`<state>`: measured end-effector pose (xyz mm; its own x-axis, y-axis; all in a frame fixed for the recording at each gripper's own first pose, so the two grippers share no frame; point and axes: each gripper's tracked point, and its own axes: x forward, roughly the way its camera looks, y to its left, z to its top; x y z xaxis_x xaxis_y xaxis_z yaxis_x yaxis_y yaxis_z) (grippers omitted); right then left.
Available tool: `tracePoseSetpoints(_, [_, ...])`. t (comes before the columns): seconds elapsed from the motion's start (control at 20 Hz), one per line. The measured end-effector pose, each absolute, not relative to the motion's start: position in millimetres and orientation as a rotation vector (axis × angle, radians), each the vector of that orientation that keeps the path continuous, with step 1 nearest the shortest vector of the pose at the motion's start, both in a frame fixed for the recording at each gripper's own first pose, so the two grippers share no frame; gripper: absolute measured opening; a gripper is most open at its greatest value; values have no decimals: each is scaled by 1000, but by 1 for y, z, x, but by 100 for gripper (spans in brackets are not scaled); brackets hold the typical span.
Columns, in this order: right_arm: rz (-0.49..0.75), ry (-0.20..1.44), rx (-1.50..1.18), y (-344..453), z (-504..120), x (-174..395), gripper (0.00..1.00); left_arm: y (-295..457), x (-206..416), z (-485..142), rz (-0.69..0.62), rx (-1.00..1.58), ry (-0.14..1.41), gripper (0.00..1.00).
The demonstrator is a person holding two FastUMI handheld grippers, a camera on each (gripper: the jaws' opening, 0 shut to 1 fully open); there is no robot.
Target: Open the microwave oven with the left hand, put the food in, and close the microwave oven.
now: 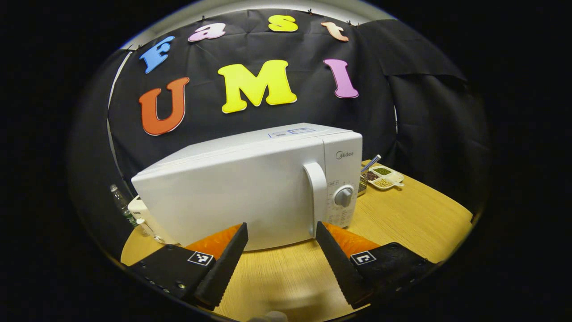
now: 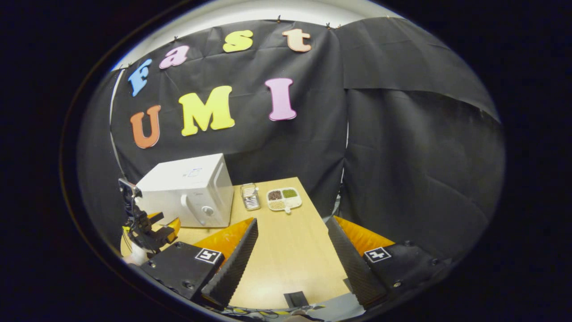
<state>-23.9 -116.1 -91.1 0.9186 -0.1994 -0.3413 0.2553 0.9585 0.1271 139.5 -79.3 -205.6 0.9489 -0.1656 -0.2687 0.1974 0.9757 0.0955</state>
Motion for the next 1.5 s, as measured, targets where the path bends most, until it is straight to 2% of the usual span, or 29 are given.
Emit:
tracePoseSetpoints(0.1, [-211, 313, 171, -98, -84, -28, 100, -80, 111, -172, -207, 99, 210, 95])
tracePoseSetpoints(0.15, [-197, 298, 169, -87, -80, -30, 91, -75, 95, -157, -199, 97, 194, 95])
tracePoseSetpoints(0.2, [-182, 285, 167, -76, -74, -32, 100, -67, 79, -142, -196, 85, 178, 95])
tracePoseSetpoints(0.3, [-144, 250, 166, -53, -62, -36, 100, -52, 45, -110, -191, 47, 140, 95])
tracePoseSetpoints(0.35, [-122, 230, 165, -40, -55, -37, 91, -40, 30, -96, -170, 37, 125, 95])
tracePoseSetpoints(0.4, [-108, 216, 161, -30, -51, -37, 100, -26, 16, -83, -136, 26, 113, 95])
tracePoseSetpoints(0.45, [-92, 197, 157, -19, -45, -37, 100, -13, 4, -70, -114, 13, 105, 95])
tracePoseSetpoints(0.5, [-80, 176, 152, -9, -39, -36, 91, -5, -8, -57, -105, 1, 91, 95])
tracePoseSetpoints(0.55, [-70, 155, 149, 0, -33, -35, 100, 3, -18, -44, -97, -6, 76, 95])
tracePoseSetpoints(0.6, [-61, 139, 148, 9, -27, -35, 91, 14, -28, -32, -79, -6, 63, 95])
tracePoseSetpoints(0.65, [-46, 124, 149, 19, -23, -34, 100, 27, -38, -18, -59, -2, 47, 95])
tracePoseSetpoints(0.75, [-20, 98, 149, 37, -13, -36, 100, 44, -49, 4, -20, 9, 16, 95])
tracePoseSetpoints(0.8, [-13, 83, 150, 42, -7, -37, 91, 51, -54, 13, -1, 24, 10, 95])
tracePoseSetpoints(0.85, [-7, 71, 151, 48, -2, -37, 91, 59, -56, 21, 19, 39, 5, 95])
tracePoseSetpoints(0.9, [0, 60, 152, 51, 3, -38, 100, 61, -58, 28, 22, 41, -3, 95])
tracePoseSetpoints(1.05, [8, 26, 156, 57, 16, -43, 100, 59, -60, 46, 19, 19, -32, 95])
tracePoseSetpoints(1.1, [2, 22, 148, 56, 17, -44, 90, 58, -62, 48, 16, 7, -35, 95])
tracePoseSetpoints(1.15, [-5, 22, 142, 53, 16, -46, 90, 55, -62, 51, 10, -11, -43, 95])
tracePoseSetpoints(1.2, [-9, 22, 139, 51, 18, -48, 100, 52, -63, 53, 2, -24, -44, 95])
tracePoseSetpoints(1.25, [-12, 24, 138, 50, 18, -49, 90, 51, -63, 56, -3, -25, -50, 95])
tracePoseSetpoints(1.3, [-16, 25, 138, 49, 18, -50, 90, 51, -64, 58, -4, -19, -56, 95])
tracePoseSetpoints(1.35, [-18, 20, 136, 48, 21, -52, 100, 51, -63, 59, -8, -13, -62, 95])
tracePoseSetpoints(1.4, [-21, 18, 134, 47, 23, -53, 100, 50, -64, 60, -9, -9, -68, 95])
tracePoseSetpoints(1.45, [-21, 11, 131, 46, 26, -55, 90, 50, -64, 62, -11, -10, -73, 95])
tracePoseSetpoints(1.5, [-23, 8, 130, 46, 28, -56, 90, 49, -63, 64, -15, -10, -70, 95])
